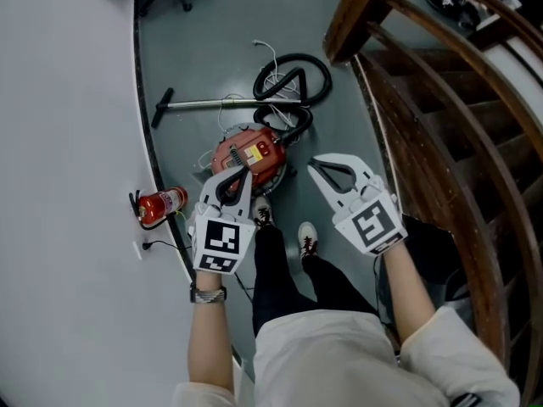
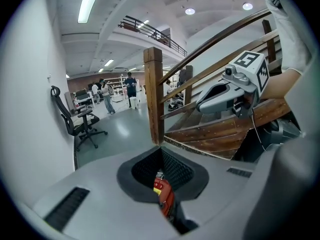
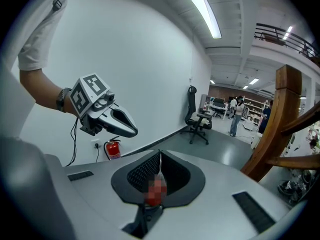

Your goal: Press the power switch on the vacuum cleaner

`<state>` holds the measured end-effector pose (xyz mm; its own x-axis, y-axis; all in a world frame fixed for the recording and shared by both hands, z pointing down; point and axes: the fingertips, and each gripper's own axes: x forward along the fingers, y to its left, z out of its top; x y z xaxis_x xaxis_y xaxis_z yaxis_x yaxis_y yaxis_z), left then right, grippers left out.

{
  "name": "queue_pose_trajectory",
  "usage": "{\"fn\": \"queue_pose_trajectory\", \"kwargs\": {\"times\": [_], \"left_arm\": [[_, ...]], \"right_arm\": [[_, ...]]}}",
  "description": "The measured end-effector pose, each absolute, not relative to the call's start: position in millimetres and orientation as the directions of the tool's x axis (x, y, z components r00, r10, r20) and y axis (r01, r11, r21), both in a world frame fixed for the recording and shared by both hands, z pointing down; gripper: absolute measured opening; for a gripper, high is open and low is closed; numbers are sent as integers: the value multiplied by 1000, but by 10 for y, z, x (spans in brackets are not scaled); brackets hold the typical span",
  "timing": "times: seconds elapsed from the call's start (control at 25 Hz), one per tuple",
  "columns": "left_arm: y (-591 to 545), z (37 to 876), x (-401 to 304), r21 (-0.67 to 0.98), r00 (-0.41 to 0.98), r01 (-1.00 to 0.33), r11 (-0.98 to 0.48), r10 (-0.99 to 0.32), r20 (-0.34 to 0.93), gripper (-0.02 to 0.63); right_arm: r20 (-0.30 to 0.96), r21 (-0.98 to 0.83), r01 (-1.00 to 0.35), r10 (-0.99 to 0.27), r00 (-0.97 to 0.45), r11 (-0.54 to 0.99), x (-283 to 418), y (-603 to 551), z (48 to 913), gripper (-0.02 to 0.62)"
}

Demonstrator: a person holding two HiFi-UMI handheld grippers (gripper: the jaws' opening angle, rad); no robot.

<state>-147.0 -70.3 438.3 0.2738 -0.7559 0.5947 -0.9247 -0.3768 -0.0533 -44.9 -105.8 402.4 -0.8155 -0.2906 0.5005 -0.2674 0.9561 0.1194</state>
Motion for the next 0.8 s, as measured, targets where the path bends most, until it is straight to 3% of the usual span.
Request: {"fn": "queue_pose_trajectory", "kwargs": {"times": [0.8], "left_arm": [[-912,5030,-1524,14,388,-873,-487,-675,627,0]], "right_arm": [[559,49,-310,-283,-779,950,-611,-1241,4629,31]]}}
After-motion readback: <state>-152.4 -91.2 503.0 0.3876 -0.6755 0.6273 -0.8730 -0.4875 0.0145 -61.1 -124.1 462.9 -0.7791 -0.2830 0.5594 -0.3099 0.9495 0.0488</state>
